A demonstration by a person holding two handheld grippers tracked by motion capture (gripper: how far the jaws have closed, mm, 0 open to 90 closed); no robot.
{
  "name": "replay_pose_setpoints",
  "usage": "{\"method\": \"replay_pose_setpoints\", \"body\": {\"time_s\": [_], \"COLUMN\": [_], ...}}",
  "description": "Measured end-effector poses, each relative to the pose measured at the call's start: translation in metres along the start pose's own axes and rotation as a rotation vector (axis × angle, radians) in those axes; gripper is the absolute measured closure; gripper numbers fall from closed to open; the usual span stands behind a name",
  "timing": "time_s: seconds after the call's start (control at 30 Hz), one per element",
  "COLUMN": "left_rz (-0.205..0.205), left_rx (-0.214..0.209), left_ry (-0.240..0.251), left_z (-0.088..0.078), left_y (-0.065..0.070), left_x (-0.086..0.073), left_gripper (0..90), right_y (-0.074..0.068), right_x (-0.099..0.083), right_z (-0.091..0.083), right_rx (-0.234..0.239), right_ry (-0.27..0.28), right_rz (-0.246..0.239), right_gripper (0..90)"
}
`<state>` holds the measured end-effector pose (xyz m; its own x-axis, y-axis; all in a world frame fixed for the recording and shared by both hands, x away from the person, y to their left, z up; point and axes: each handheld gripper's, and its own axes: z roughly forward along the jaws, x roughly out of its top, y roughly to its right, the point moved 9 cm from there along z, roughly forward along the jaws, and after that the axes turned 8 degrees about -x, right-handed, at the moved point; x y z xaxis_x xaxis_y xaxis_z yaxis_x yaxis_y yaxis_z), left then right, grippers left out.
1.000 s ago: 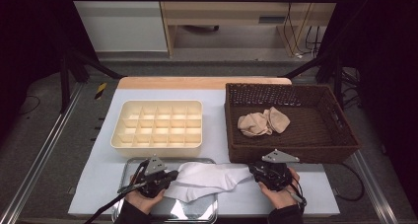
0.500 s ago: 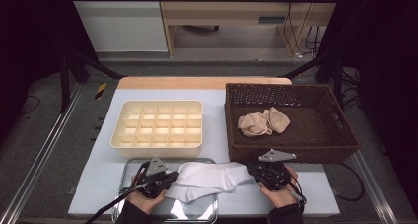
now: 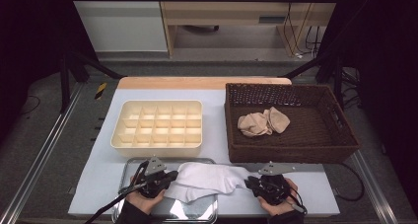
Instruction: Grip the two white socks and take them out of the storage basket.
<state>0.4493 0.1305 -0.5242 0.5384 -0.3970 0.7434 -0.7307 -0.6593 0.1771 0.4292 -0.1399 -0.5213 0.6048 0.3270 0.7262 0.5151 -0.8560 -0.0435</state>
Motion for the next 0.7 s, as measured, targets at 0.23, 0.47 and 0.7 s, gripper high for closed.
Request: {"method": "replay_pose_setpoints", "body": {"time_s": [0.23,0.47,0.7], "left_rz": [-0.001,0.003,0.001], "left_rx": [0.003,0.005,-0.003], "left_ry": [0.001,-0.001,0.003], "left_z": [0.001,0.002,0.002], "left_y": [-0.001,-0.001,-0.001], "left_x": [0.000,-0.001,0.000], "left_gripper": [87.3,87.3,87.3], "right_y": [0.028,0.022,0.032], "right_x": [0.012,-0.003,0.013], "right_z": [0.002,0.022,-0.001], "right_rx": [-0.090,-0.057,-0.109], "right_ry": [0.052,-0.034,0.047], "right_rz": [0.063,0.055,0.054], "right_gripper": [73.2,76.7,81.9]}}
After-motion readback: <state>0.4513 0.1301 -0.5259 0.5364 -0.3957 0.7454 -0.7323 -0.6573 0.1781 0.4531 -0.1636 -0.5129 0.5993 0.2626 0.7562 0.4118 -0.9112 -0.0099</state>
